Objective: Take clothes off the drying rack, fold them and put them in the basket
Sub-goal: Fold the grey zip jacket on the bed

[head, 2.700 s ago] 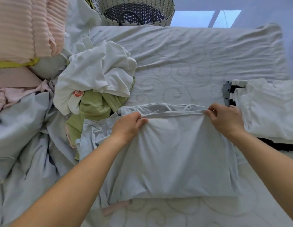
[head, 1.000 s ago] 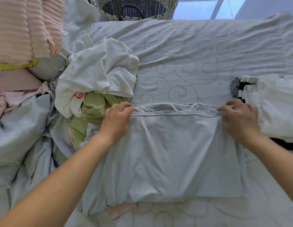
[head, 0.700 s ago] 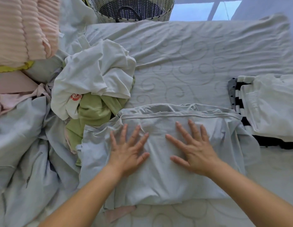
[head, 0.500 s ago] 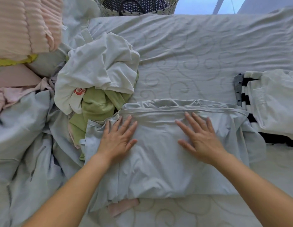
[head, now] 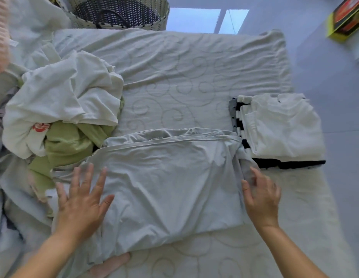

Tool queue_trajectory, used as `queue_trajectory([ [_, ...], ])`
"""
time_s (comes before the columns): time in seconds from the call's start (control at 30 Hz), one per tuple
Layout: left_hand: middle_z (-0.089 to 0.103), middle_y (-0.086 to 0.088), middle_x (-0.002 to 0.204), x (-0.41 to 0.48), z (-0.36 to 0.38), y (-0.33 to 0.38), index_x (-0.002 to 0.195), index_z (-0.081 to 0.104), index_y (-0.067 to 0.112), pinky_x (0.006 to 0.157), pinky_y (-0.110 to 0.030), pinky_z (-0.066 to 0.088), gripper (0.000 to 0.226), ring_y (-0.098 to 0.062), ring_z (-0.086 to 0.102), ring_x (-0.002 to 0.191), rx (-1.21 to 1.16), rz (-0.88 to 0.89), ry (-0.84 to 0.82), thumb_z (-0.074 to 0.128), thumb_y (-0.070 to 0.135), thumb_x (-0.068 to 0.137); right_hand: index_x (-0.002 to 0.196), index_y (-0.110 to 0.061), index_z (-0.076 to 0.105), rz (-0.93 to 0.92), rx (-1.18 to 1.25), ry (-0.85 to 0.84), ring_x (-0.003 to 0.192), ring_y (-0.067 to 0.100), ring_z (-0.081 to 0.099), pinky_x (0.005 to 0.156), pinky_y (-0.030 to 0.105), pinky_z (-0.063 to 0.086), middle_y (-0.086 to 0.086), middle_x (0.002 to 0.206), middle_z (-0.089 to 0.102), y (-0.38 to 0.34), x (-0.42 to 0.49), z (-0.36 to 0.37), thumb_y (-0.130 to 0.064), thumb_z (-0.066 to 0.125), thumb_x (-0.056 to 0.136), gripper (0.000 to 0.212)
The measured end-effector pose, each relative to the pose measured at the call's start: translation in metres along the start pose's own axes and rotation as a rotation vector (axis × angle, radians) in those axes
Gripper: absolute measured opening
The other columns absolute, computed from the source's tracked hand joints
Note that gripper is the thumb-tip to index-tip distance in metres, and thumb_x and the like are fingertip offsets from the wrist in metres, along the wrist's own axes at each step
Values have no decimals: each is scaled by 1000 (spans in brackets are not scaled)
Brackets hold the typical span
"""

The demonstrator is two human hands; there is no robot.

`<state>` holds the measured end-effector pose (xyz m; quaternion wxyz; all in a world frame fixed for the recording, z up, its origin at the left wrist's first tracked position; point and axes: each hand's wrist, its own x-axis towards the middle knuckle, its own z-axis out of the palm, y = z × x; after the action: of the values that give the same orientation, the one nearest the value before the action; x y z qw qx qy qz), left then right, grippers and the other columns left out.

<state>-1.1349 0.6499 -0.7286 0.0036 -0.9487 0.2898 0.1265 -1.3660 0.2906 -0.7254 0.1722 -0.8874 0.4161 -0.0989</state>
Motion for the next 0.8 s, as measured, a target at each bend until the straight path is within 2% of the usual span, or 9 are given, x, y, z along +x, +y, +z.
queue_trajectory([
  [0.1,10,-5,161,-10,10,40,152,12,33,104,-72,9,67,-37,9,145,-10,72,-59,14,64,93,111,-17,53,21,4,-25,79,24,62,96,57,38,1,84,64,-7,-11,16,-41,64,81,40],
  [0.2,10,-3,161,-20,26,53,152,13,34,94,-77,23,69,-39,12,144,27,85,-126,15,66,92,103,-12,56,-36,-86,-116,77,27,67,94,54,40,3,85,68,-8,-16,32,-22,85,67,47],
  [0.3,17,-3,160,-24,36,36,150,21,35,95,-76,23,70,-41,18,142,109,86,-213,15,70,90,100,-8,56,109,-25,-95,80,33,66,93,48,39,9,86,69,11,1,23,-9,77,76,32],
  [0.4,22,-7,158,-26,34,11,149,27,30,103,-68,21,75,-40,23,140,146,15,-250,15,73,89,110,-3,55,241,-81,-96,92,40,61,91,47,35,19,103,66,38,5,9,-22,70,84,35],
  [0.47,19,-10,158,-35,27,8,151,22,26,110,-60,12,77,-38,20,142,112,9,-208,16,72,89,119,-5,53,104,-197,-33,96,41,57,87,52,38,23,109,60,44,-8,5,-38,60,85,48],
  [0.53,18,-10,159,-54,23,13,152,19,23,114,-55,5,79,-36,16,144,68,113,-172,22,71,89,130,-14,49,-137,-218,-21,109,39,50,95,55,34,21,123,51,40,-29,2,-50,49,83,59],
  [0.63,30,-9,154,-90,30,8,152,19,26,109,-58,15,87,-35,20,143,107,370,-201,41,71,80,134,-28,46,-651,-211,-220,130,31,40,108,53,24,12,141,47,47,-53,4,-61,44,85,59],
  [0.7,36,-8,152,-103,34,-10,152,17,30,105,-58,22,91,-34,26,141,163,415,-262,49,63,73,139,-32,43,-816,-278,-378,140,22,31,110,50,25,5,147,45,62,-50,10,-61,42,85,61],
  [0.8,36,-6,152,-102,27,-30,151,18,33,103,-53,29,84,-32,34,137,166,366,-250,52,45,75,143,-27,40,-894,-327,-423,139,15,33,112,45,24,2,147,45,80,-26,13,-43,27,100,48],
])
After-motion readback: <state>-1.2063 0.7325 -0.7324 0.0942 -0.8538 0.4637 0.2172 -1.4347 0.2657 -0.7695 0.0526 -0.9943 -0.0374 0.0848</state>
